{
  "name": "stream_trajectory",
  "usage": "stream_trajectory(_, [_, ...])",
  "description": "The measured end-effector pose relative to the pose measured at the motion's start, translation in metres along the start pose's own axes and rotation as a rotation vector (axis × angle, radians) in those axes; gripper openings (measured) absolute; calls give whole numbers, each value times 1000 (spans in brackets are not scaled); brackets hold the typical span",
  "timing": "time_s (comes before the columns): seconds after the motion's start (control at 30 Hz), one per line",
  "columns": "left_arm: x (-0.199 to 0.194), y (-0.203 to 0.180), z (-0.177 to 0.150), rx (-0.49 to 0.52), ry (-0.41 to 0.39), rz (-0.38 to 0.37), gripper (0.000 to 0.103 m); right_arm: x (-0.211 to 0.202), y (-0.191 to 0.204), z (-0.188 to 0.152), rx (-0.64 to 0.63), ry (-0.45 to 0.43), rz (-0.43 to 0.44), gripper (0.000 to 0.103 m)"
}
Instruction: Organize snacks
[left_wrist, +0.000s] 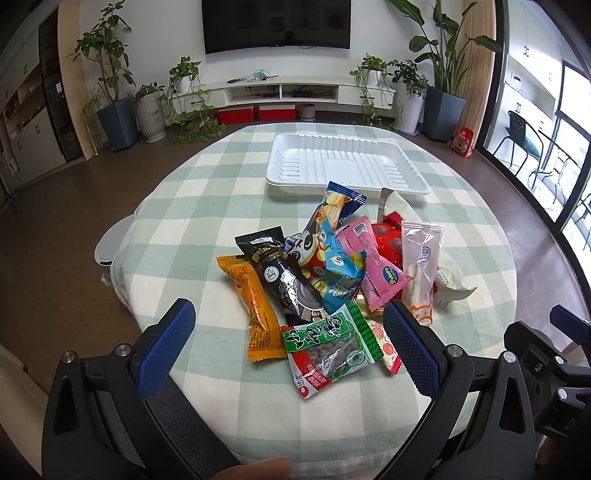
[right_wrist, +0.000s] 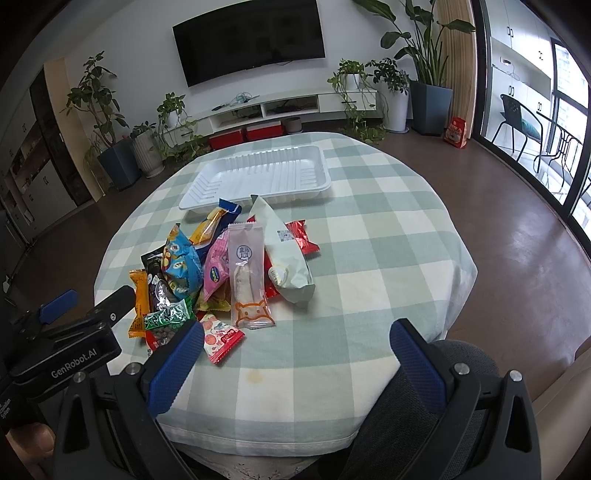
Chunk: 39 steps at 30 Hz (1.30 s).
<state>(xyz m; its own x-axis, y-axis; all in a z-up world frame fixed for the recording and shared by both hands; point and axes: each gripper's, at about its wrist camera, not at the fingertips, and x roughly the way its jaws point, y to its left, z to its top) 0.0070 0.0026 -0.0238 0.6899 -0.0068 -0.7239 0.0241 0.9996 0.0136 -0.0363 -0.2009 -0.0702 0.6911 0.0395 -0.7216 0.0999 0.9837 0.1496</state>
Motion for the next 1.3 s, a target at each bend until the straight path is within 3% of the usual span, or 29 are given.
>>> stream_trajectory(1.07, [2,1,-2,-1,-4,-5,103,4,0,-3,0,13,-3,103])
stream_trajectory(1.23, [2,19,5,6,-42,-111,103,5,-4,-4,5,13,-5,103])
stream_trajectory(1.3, [4,32,8,11,-43,-253,103,5,-8,-4,15,11,-4,103])
